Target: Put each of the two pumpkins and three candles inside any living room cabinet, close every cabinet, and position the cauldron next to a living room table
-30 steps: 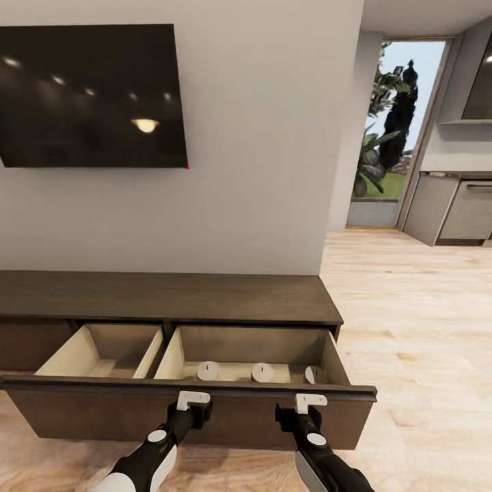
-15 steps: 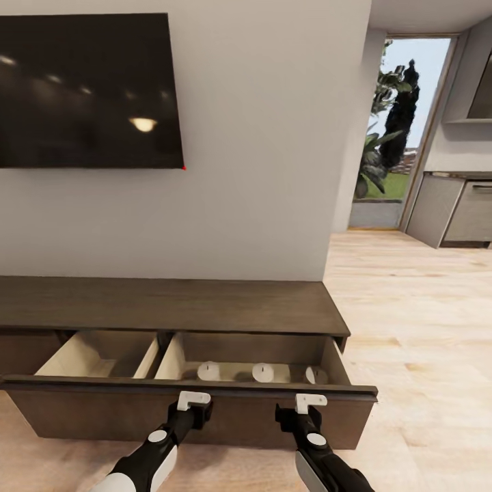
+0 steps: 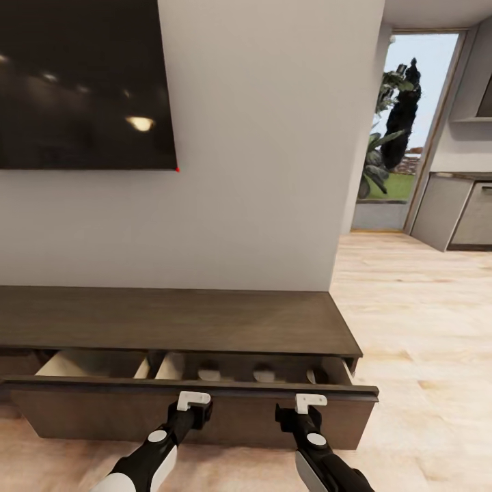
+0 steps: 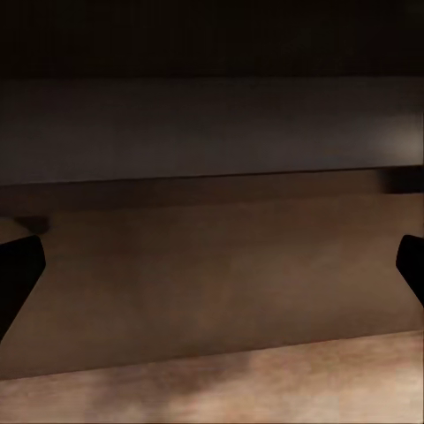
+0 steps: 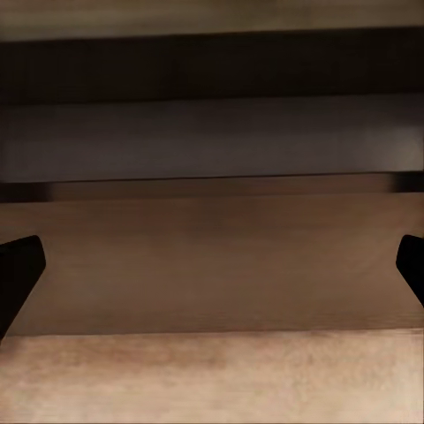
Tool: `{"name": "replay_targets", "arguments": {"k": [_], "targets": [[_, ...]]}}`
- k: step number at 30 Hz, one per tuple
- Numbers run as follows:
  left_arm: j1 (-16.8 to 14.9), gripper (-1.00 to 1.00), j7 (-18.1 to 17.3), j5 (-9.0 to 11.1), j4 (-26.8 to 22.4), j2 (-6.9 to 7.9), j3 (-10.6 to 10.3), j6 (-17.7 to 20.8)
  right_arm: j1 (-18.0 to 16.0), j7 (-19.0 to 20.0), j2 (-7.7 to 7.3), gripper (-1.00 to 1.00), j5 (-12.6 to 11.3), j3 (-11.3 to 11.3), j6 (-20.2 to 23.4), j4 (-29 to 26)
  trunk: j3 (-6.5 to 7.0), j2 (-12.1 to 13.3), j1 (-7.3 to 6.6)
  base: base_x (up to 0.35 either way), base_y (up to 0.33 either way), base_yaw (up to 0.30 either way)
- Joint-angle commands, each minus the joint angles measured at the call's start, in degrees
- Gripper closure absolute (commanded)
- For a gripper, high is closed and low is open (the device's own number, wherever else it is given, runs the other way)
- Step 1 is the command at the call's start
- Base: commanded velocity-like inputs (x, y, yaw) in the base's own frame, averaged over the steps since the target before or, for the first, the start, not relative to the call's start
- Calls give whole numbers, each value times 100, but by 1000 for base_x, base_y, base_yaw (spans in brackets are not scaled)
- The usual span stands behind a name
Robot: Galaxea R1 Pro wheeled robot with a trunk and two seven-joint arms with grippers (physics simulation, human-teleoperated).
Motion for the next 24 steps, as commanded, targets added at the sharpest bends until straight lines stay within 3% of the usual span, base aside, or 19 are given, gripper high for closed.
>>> {"name": "replay_targets", "arguments": {"k": [1, 18, 24], "targets": [[-6, -100, 5, -38, -2, 1, 23, -20, -5, -48, -5, -100, -38, 34, 14, -8, -5, -2, 1, 263, 0, 0], [-6, -100, 5, -33, -2, -1, 23, -28, -5, -48, -5, -100, -37, 43, 14, -8, -5, -2, 1, 229, 0, 0], [-6, -100, 5, -29, -2, 1, 23, -29, -5, -48, -5, -100, -35, 43, 14, -10, -5, -2, 1, 66, 0, 0]]}}
